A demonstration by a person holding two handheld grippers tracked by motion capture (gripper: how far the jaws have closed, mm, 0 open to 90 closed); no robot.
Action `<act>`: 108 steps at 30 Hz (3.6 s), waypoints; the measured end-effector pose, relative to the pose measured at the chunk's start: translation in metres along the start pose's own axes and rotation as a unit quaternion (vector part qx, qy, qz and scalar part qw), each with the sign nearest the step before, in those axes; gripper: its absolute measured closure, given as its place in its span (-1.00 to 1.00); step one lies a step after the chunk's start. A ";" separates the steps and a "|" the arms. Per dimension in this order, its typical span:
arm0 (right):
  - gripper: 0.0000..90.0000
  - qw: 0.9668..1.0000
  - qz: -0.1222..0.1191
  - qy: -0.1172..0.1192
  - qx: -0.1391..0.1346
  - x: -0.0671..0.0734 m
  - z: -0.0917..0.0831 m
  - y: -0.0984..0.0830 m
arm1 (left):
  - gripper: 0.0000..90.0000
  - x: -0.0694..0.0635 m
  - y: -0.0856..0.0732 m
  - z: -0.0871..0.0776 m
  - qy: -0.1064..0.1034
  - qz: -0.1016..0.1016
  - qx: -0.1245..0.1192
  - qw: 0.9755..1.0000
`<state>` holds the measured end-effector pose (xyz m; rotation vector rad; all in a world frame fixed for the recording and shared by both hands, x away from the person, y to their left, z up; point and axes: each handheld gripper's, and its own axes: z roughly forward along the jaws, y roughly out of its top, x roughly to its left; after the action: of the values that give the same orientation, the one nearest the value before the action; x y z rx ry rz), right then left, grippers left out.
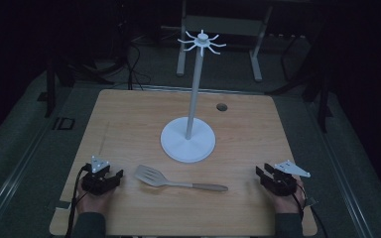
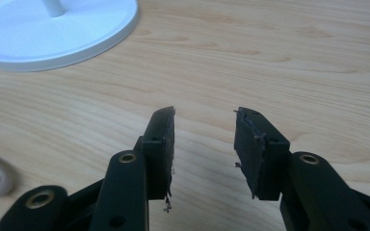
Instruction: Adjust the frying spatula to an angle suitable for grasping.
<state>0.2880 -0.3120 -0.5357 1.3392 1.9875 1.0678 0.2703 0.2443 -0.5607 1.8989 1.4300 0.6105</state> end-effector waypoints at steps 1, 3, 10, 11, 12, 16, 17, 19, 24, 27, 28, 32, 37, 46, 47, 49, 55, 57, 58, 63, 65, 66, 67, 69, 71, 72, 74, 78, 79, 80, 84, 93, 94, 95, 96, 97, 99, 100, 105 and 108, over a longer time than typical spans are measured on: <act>0.31 1.000 -0.004 0.004 0.001 0.003 0.000 0.000 | 0.00 -0.001 0.001 -0.002 0.000 0.005 -0.006 1.000; 0.31 1.000 -0.007 0.007 0.001 0.004 0.000 0.000 | 0.00 -0.003 0.002 -0.006 0.003 0.016 -0.019 1.000; 0.64 0.999 -0.009 0.045 -0.006 0.011 -0.001 0.001 | 0.01 -0.001 0.002 -0.005 0.010 0.019 -0.009 1.000; 0.64 0.999 -0.009 0.045 -0.006 0.011 -0.001 0.001 | 0.01 -0.002 0.002 -0.006 0.009 0.021 -0.010 1.000; 0.69 0.999 -0.011 0.052 -0.005 0.013 0.000 0.001 | 0.01 -0.002 0.002 -0.006 0.009 0.024 -0.011 1.000; 0.88 0.997 -0.022 0.071 0.007 0.021 0.004 0.001 | 0.02 -0.004 0.003 -0.008 0.006 0.030 -0.019 0.999; 0.93 0.997 -0.025 0.077 0.008 0.023 0.005 0.001 | 0.02 -0.004 0.003 -0.009 0.007 0.030 -0.020 0.999; 1.00 0.995 -0.033 0.094 0.010 0.029 0.005 0.002 | 0.06 -0.005 0.004 -0.011 0.008 0.033 -0.021 0.999; 1.00 0.985 -0.067 0.158 0.027 0.045 0.009 0.000 | 0.09 -0.006 0.004 -0.012 0.003 0.030 -0.028 0.999; 1.00 0.981 -0.077 0.174 0.036 0.049 0.012 -0.001 | 0.09 -0.006 0.004 -0.013 0.001 0.033 -0.030 0.999; 1.00 0.979 -0.080 0.181 0.040 0.051 0.013 -0.002 | 0.09 -0.007 0.004 -0.014 0.001 0.034 -0.031 0.999; 1.00 0.973 -0.093 0.204 0.057 0.055 0.015 -0.004 | 0.09 -0.007 0.004 -0.014 0.002 0.034 -0.035 0.999; 1.00 0.965 -0.107 0.224 0.078 0.060 0.015 -0.007 | 0.11 -0.008 0.004 -0.013 0.005 0.034 -0.027 0.999; 1.00 0.958 -0.141 0.220 0.114 0.072 0.019 -0.013 | 0.11 -0.011 0.004 -0.014 -0.006 0.034 -0.028 0.999; 1.00 0.959 -0.141 0.216 0.113 0.072 0.019 -0.012 | 0.11 -0.011 0.005 -0.015 -0.009 0.029 -0.032 0.999; 1.00 0.963 -0.139 0.202 0.109 0.073 0.021 -0.011 | 0.10 -0.013 0.006 -0.018 -0.014 0.031 -0.036 0.999; 1.00 0.972 -0.141 0.164 0.093 0.075 0.033 -0.005 | 0.08 -0.024 0.017 -0.025 -0.041 0.047 -0.046 0.997; 1.00 0.974 -0.139 0.155 0.089 0.075 0.039 -0.002 | 0.08 -0.028 0.021 -0.027 -0.052 0.055 -0.045 0.996; 1.00 0.975 -0.138 0.151 0.089 0.075 0.041 -0.001 | 0.08 -0.029 0.023 -0.027 -0.060 0.058 -0.044 0.996; 1.00 0.980 -0.121 0.134 0.080 0.075 0.056 0.007 | 0.10 -0.044 0.037 -0.028 -0.092 0.074 -0.037 0.992; 1.00 0.982 -0.116 0.129 0.079 0.076 0.060 0.009 | 0.10 -0.051 0.043 -0.027 -0.109 0.080 -0.031 0.990; 1.00 0.982 -0.114 0.128 0.077 0.076 0.062 0.010 | 0.10 -0.055 0.046 -0.027 -0.115 0.084 -0.028 0.989; 1.00 0.982 -0.114 0.128 0.077 0.076 0.062 0.010 | 0.10 -0.055 0.046 -0.027 -0.115 0.084 -0.028 0.989; 1.00 0.983 -0.106 0.127 0.075 0.075 0.065 0.012 | 0.10 -0.063 0.053 -0.026 -0.123 0.097 -0.023 0.987; 1.00 0.984 -0.104 0.126 0.075 0.075 0.065 0.013 | 0.10 -0.068 0.058 -0.026 -0.130 0.098 -0.023 0.986; 1.00 0.985 -0.099 0.124 0.067 0.071 0.062 0.016 | 0.10 -0.078 0.069 -0.023 -0.147 0.105 -0.019 0.983; 1.00 0.986 -0.094 0.125 0.064 0.068 0.056 0.018 | 0.10 -0.081 0.072 -0.023 -0.153 0.108 -0.018 0.982; 0.99 0.986 -0.096 0.123 0.054 0.061 0.041 0.020 | 0.19 -0.094 0.086 -0.018 -0.174 0.116 -0.018 0.978; 0.97 0.986 -0.099 0.123 0.052 0.059 0.038 0.020 | 0.21 -0.096 0.088 -0.017 -0.177 0.121 -0.015 0.977; 0.97 0.986 -0.099 0.123 0.052 0.059 0.038 0.020 | 0.22 -0.096 0.088 -0.017 -0.177 0.121 -0.015 0.977; 0.93 0.988 -0.097 0.113 0.048 0.049 0.026 0.017 | 0.22 -0.106 0.097 -0.012 -0.190 0.137 -0.015 0.972; 0.87 0.993 -0.056 0.099 0.040 0.028 0.019 0.004 | 0.34 -0.127 0.109 0.016 -0.211 0.165 0.023 0.963; 0.87 0.993 -0.056 0.099 0.040 0.028 0.019 0.004 | 0.36 -0.127 0.109 0.016 -0.211 0.165 0.023 0.963; 0.87 0.993 -0.058 0.098 0.041 0.029 0.019 0.003 | 0.37 -0.132 0.109 0.022 -0.218 0.169 0.028 0.961; 0.87 0.993 -0.058 0.098 0.041 0.029 0.019 0.003 | 0.38 -0.132 0.109 0.022 -0.218 0.169 0.028 0.961; 0.86 0.992 -0.060 0.099 0.042 0.030 0.019 0.003 | 0.40 -0.136 0.110 0.027 -0.226 0.174 0.036 0.958; 0.86 0.992 -0.061 0.099 0.042 0.030 0.019 0.003 | 0.40 -0.139 0.111 0.028 -0.227 0.178 0.039 0.957; 0.86 0.992 -0.062 0.098 0.042 0.030 0.019 0.003 | 0.41 -0.141 0.111 0.030 -0.227 0.180 0.042 0.956; 0.84 0.992 -0.060 0.099 0.042 0.030 0.019 0.001 | 0.47 -0.147 0.117 0.038 -0.236 0.198 0.062 0.949; 0.84 0.992 -0.058 0.100 0.040 0.031 0.018 0.001 | 0.52 -0.152 0.119 0.046 -0.249 0.210 0.087 0.941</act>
<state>0.2903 -0.2776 -0.5450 1.1799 2.2477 1.1159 0.3357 0.0672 -0.4979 2.3114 0.7797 0.1614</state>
